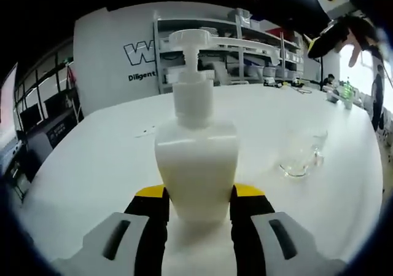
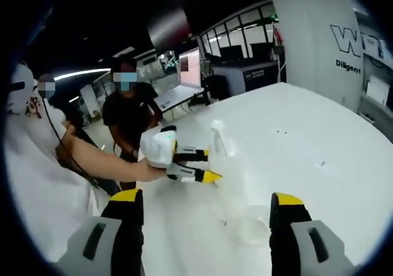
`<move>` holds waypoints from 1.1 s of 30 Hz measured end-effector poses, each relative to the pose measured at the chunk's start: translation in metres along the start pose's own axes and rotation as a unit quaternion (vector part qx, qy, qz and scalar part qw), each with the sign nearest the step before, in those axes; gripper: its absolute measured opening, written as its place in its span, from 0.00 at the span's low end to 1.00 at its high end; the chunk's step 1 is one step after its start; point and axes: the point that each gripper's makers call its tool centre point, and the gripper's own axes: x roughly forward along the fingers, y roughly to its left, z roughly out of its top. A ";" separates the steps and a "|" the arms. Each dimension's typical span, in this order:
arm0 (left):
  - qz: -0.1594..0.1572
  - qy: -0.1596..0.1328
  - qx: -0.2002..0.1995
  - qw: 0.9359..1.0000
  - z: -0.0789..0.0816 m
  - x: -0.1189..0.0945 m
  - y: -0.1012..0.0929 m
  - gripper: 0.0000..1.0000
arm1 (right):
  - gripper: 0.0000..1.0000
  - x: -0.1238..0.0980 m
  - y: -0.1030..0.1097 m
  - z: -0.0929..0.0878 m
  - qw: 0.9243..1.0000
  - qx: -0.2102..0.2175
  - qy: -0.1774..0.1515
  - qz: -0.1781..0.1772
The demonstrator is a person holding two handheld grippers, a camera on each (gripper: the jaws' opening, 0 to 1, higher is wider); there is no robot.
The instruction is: Hold the bottle steady, press the pump all the way down and release, and repeat the specified number of times to dispense into the cup
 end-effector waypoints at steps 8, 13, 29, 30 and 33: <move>0.038 0.004 -0.018 0.999 -0.009 -0.013 0.037 0.37 | 0.85 -0.005 0.000 -0.006 1.000 0.004 -0.008 -0.007; 0.053 0.005 -0.027 0.998 -0.013 -0.019 0.052 0.37 | 0.83 -0.006 0.000 -0.011 1.000 0.010 0.002 -0.011; 0.068 0.007 -0.034 0.997 -0.018 -0.027 0.068 0.37 | 0.81 -0.007 0.003 -0.012 1.000 0.017 -0.002 -0.008; 0.069 0.007 -0.034 0.997 -0.018 -0.028 0.069 0.37 | 0.80 -0.007 0.004 -0.012 1.000 0.025 0.002 -0.005; 0.073 0.008 -0.038 0.997 -0.019 -0.029 0.073 0.37 | 0.80 -0.006 0.004 -0.012 1.000 0.021 0.002 -0.006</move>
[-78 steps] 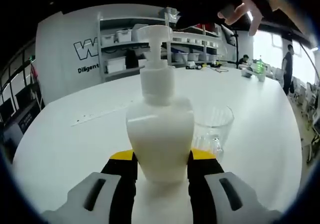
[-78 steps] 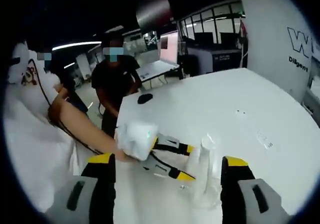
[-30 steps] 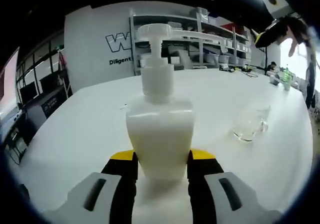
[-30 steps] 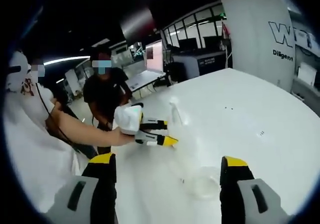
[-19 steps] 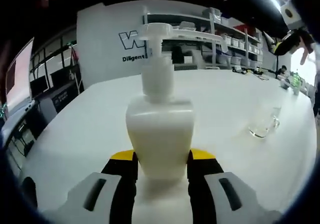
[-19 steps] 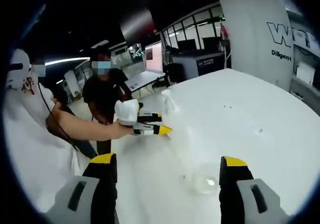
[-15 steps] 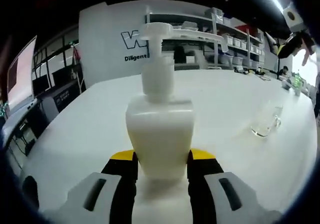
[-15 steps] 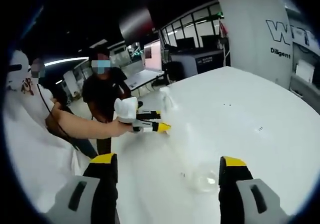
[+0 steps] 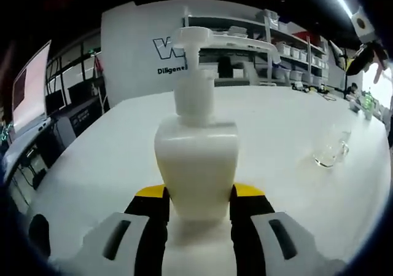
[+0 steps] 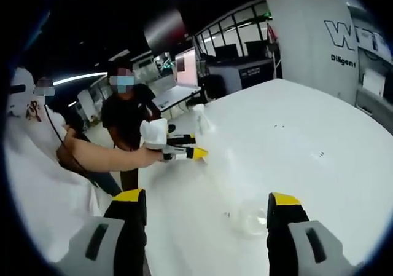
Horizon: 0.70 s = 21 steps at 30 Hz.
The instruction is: Hold the bottle steady, press the pump all the way down and release, and repeat the specified number of times to dispense into the cup
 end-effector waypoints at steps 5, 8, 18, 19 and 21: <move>0.004 0.002 -0.003 1.000 0.000 0.000 0.005 0.37 | 0.78 0.001 0.000 0.001 1.000 -0.007 0.002 0.001; 0.006 0.002 -0.004 1.000 0.000 -0.001 0.005 0.37 | 0.79 0.002 -0.001 0.001 1.000 -0.001 0.001 0.000; 0.005 0.006 -0.009 1.000 -0.001 0.001 0.012 0.37 | 0.79 0.005 0.001 0.006 1.000 -0.001 -0.002 0.006; 0.005 0.006 -0.010 1.000 -0.001 0.001 0.012 0.37 | 0.80 0.005 0.001 0.005 1.000 0.000 0.000 0.008; 0.004 0.004 -0.010 1.000 -0.001 0.001 0.011 0.37 | 0.83 0.005 -0.002 0.006 1.000 0.003 -0.001 0.001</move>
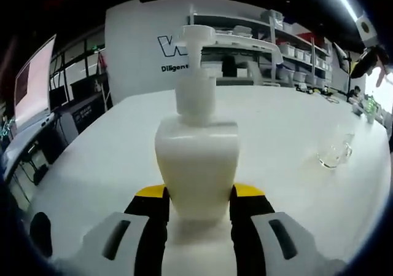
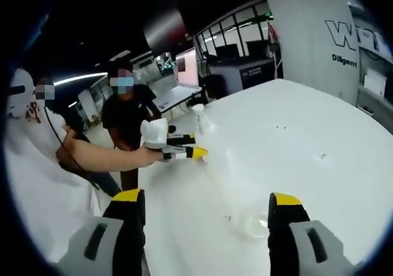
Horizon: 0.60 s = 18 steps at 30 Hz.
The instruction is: Hold the bottle steady, press the pump all the way down and release, and repeat the specified number of times to dispense into the cup
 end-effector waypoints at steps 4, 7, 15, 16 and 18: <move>-0.001 0.000 0.002 1.000 0.000 0.000 0.000 0.37 | 0.79 -0.001 0.002 0.001 1.000 -0.003 -0.004 0.006; -0.002 0.001 0.000 1.000 -0.001 0.000 0.000 0.37 | 0.80 0.000 0.001 0.002 1.000 -0.001 -0.003 0.003; -0.004 0.005 -0.001 1.000 -0.001 0.000 0.001 0.37 | 0.76 -0.001 0.003 0.004 1.000 -0.007 -0.002 0.006; -0.002 0.005 0.002 1.000 -0.001 0.000 0.002 0.37 | 0.77 0.000 0.004 0.003 1.000 -0.001 0.000 0.008; 0.000 0.004 -0.002 1.000 -0.001 0.000 0.003 0.37 | 0.77 0.000 0.004 0.003 1.000 -0.003 0.001 0.006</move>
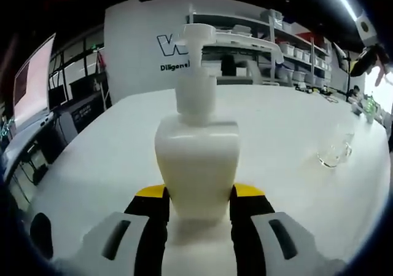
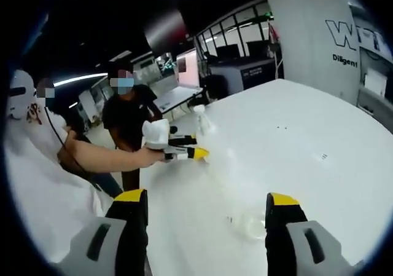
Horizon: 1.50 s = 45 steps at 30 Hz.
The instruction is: Hold the bottle steady, press the pump all the way down and release, and repeat the specified number of times to dispense into the cup
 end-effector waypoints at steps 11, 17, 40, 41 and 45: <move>0.004 -0.002 -0.007 1.000 -0.001 -0.001 0.008 0.37 | 0.76 0.000 0.000 0.001 1.000 0.003 -0.006 -0.003; -0.010 0.001 -0.028 1.000 -0.004 0.001 0.010 0.37 | 0.80 0.002 0.000 0.002 1.000 0.009 -0.007 -0.002; -0.035 -0.067 -0.031 0.997 0.011 -0.005 -0.003 0.99 | 0.82 0.002 0.002 0.001 1.000 0.006 -0.016 -0.004; -0.036 -0.065 -0.027 0.997 0.011 -0.005 -0.004 0.99 | 0.80 0.002 0.003 0.000 1.000 0.005 -0.018 -0.001; -0.039 -0.065 -0.018 0.997 0.013 -0.009 -0.008 0.99 | 0.81 0.001 0.002 -0.006 1.000 0.007 -0.014 -0.008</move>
